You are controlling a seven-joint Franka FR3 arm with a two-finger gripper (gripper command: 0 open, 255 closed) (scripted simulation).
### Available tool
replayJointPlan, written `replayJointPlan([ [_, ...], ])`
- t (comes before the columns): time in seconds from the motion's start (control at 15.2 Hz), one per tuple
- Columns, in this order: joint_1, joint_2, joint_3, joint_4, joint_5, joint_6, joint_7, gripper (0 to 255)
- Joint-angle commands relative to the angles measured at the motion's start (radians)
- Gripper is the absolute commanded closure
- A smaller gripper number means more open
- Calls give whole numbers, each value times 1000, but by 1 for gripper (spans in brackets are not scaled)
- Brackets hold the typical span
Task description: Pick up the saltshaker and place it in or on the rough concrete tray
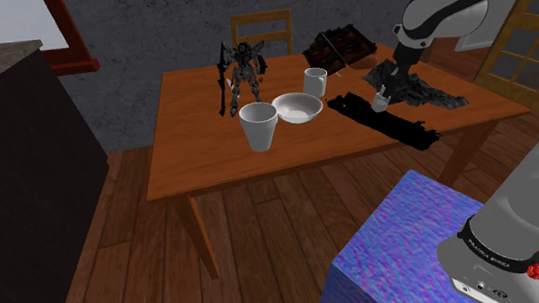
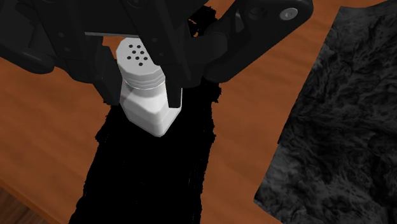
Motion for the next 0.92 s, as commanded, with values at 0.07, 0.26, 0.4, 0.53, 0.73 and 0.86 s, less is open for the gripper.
replayJointPlan([
  [0.07,1,3,-1,0,1,3,-1,255],
  [0.26,1,3,-1,0,1,4,-1,0],
  [0.4,1,3,-1,0,1,4,-1,0],
  [0.53,1,3,-1,0,1,4,-1,0],
  [0.73,-7,-41,11,31,-16,-69,13,0],
  [0.86,-12,-74,21,63,-27,-133,22,0],
])
